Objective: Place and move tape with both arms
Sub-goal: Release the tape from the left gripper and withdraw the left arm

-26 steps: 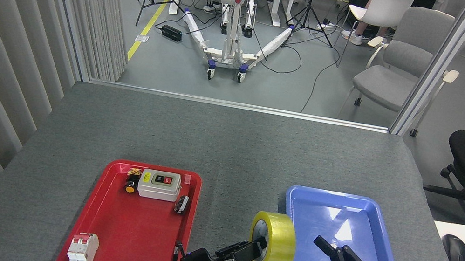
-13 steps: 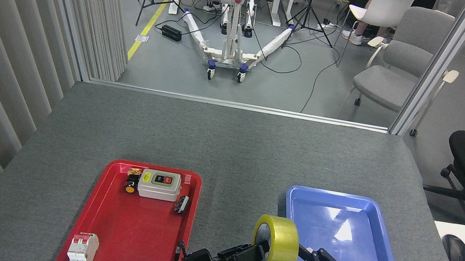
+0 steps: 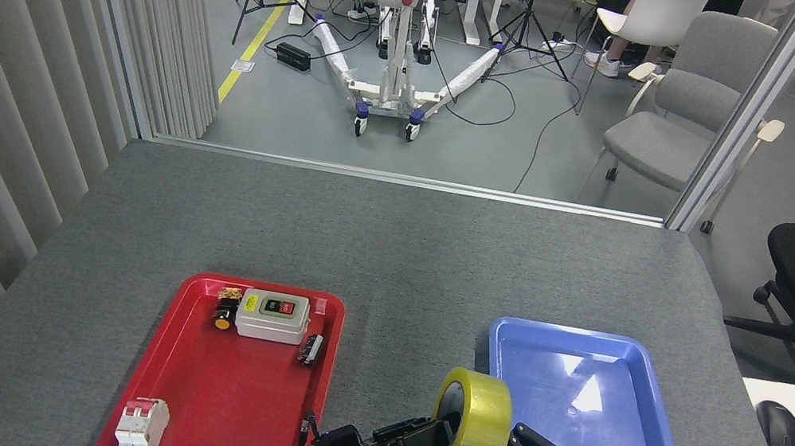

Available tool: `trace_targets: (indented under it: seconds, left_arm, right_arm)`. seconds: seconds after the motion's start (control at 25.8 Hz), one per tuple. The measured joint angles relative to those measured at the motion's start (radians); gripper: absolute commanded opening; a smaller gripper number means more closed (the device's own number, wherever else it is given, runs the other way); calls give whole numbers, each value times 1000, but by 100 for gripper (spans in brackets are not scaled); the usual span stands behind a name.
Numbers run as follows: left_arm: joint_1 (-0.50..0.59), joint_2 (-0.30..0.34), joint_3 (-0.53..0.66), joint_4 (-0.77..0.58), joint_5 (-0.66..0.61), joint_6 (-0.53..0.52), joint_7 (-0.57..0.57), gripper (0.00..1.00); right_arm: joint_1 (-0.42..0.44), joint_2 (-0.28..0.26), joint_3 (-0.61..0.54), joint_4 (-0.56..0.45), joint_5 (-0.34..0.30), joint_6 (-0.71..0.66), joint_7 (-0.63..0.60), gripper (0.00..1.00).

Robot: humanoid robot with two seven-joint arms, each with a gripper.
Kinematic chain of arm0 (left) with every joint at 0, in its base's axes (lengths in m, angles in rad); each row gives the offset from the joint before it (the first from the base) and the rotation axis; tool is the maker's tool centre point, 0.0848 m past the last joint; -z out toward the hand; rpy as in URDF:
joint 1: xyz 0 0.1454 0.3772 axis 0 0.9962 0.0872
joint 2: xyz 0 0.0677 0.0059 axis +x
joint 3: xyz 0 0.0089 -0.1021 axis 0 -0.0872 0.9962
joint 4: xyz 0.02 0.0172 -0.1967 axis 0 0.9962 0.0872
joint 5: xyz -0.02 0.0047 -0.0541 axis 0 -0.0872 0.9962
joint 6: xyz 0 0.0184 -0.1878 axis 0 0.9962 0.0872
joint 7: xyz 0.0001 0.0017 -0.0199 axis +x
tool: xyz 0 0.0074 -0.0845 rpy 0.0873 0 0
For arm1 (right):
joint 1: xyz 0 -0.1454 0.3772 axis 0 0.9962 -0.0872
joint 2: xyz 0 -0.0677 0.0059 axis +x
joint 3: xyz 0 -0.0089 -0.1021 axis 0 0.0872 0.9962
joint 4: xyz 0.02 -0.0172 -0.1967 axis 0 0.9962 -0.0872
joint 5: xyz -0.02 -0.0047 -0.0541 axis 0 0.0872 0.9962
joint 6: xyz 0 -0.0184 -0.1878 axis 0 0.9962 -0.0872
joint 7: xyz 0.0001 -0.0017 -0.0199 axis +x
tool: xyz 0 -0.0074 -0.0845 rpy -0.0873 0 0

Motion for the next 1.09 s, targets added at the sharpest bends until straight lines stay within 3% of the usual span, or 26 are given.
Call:
trace_targets:
  seconds: [0.08,0.12,0.58,0.74,0.93,1.09]
  left_arm:
    - [0,3,0,-1,0,-2,-1,92]
    - [0,5,0,-2,0,-3,1,100]
    - [-15,49,11,-42,-1,-3,4,100]
    - [-36,94,46,-46,-1,7,2,100]
    - [-36,169,207,-61,-28,45,2,100]
    - [-20,224,402,-91,-185,63,2,100]
  right_arm:
    - [-4,0,2,0,2,0,0,0]
    - [-6,0,3,0,3,0,0,0]
    - [-11,-9,3,-1,5,2,-7,0]
    - [-13,-14,2,-3,1,2,-9,0]
    - [-12,-24,-23,-4,-4,2,-10,0]
    - [-1,-42,-97,-3,-4,4,-11,0]
